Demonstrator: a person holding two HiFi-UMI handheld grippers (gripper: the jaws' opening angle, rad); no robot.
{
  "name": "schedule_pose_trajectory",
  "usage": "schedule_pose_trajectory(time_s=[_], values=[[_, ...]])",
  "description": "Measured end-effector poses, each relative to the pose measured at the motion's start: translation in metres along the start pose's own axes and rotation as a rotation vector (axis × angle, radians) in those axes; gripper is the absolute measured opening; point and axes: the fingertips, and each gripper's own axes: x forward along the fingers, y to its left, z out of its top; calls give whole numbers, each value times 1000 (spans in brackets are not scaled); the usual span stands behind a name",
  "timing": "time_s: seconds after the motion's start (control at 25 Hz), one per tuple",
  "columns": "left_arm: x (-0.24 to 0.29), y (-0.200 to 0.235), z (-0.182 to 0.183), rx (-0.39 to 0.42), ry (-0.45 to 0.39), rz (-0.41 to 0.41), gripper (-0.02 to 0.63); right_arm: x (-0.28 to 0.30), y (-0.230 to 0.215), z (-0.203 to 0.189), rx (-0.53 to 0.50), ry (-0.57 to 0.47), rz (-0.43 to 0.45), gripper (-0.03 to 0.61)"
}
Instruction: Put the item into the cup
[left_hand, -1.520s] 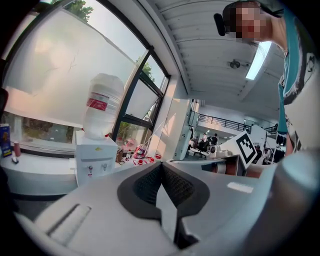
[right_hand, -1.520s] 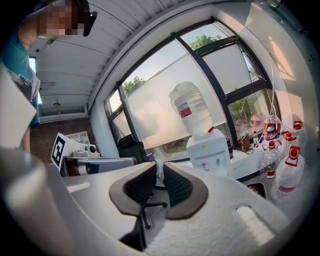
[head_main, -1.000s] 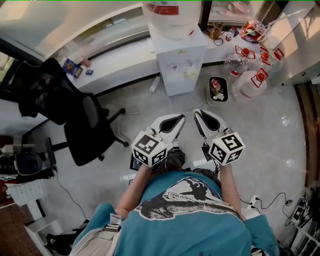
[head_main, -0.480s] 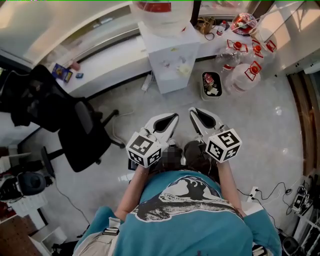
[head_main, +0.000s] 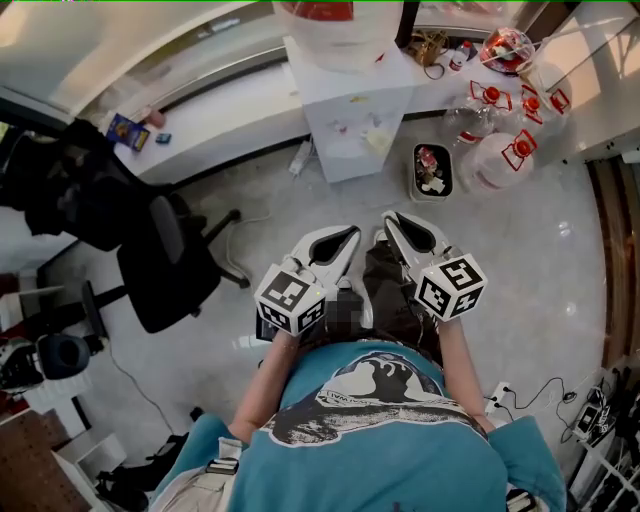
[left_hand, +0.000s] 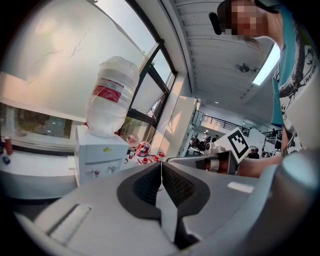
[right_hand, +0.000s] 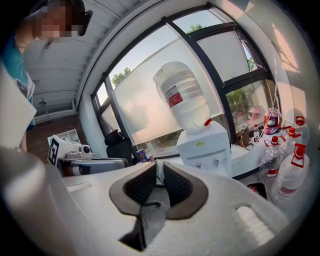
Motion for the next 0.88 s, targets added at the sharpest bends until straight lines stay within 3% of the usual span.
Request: schedule_pose_trajectory(time_s=[0.4, 0.88], values=[[60, 36, 24, -12, -31, 69, 12, 42, -66, 28, 10, 48, 68, 44], [99, 87, 3, -53, 45, 137, 12, 97, -135, 2, 44, 144, 84, 44]])
